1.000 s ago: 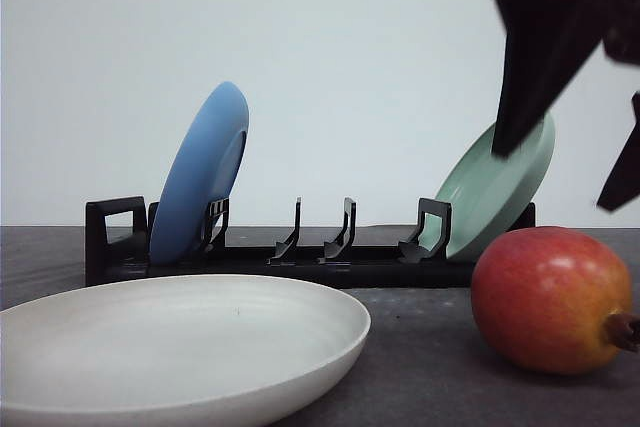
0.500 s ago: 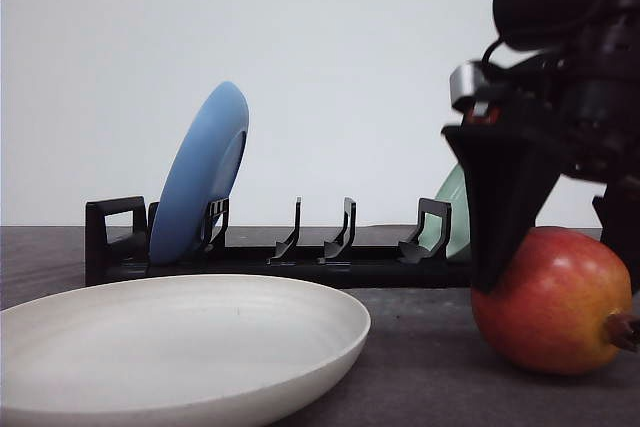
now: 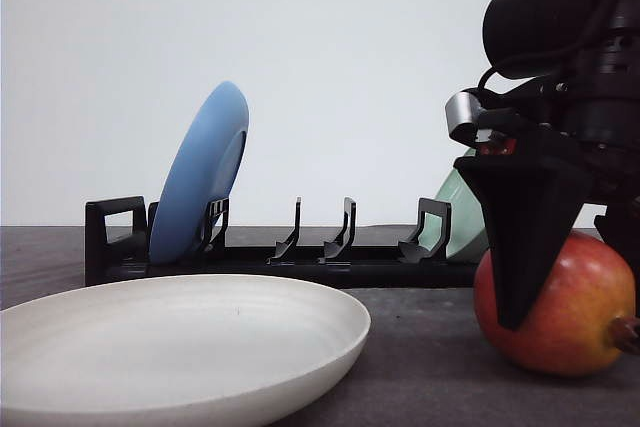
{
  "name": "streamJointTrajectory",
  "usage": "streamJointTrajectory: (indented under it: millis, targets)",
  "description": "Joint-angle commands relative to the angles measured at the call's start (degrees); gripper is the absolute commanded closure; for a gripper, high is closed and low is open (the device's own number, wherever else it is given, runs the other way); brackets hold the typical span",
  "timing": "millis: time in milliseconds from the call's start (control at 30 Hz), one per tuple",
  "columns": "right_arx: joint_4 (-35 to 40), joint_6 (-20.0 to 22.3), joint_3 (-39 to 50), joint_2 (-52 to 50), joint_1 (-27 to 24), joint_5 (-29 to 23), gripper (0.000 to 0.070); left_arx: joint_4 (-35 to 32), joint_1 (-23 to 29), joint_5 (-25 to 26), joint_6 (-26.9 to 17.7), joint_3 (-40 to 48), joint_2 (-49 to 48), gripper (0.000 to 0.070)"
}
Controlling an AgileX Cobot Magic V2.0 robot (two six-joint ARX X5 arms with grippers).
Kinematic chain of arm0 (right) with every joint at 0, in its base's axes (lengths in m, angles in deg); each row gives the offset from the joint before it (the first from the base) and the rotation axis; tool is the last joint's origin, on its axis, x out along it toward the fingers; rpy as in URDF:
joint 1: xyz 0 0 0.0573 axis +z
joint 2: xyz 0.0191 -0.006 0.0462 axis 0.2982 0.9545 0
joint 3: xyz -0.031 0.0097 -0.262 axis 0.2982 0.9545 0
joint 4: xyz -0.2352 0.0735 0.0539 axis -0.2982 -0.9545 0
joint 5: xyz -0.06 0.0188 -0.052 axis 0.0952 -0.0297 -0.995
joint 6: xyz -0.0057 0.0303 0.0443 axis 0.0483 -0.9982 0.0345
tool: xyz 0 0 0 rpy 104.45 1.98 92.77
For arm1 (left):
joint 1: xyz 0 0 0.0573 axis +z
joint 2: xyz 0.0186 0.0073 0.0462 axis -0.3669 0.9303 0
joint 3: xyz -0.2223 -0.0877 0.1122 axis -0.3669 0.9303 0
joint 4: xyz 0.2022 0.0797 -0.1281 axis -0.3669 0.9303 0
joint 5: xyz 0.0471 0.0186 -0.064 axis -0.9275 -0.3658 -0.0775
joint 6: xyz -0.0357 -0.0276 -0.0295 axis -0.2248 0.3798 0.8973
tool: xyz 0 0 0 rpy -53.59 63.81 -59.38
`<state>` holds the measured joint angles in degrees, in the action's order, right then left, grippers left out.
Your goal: Place pomegranate in white plate
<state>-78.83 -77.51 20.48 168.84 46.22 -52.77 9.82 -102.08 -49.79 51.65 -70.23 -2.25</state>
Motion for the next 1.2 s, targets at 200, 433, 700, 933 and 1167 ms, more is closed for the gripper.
streamJointTrajectory:
  millis: [200, 433, 700, 933, 1167]
  targets:
    - [-5.87, 0.07, -6.28, 0.77, 1.58, -0.76, 0.0193, -7.23, -0.94, 4.77, -3.53, 0.31, -2.13, 0.0065]
    - [-8.21, -1.95, -17.64, 2.71, 7.56, -0.45, 0.0193, -7.85, -0.94, 4.96, -5.7, 0.29, -2.48, 0.0065]
    - [-4.74, -3.16, -25.37, 9.26, 17.04, 0.04, 0.0192, -4.21, -0.9, 4.7, -7.37, -0.56, -2.48, 0.0065]
    - [2.52, -4.99, -25.49, 15.46, 23.36, 0.06, 0.0192, 1.45, -0.9, 4.5, -7.4, -3.71, -2.48, 0.0065]
    - [10.07, -5.4, -25.49, 20.11, 26.97, -0.59, 0.0192, 2.04, -0.9, 4.44, -7.37, -4.45, -2.48, 0.0065]
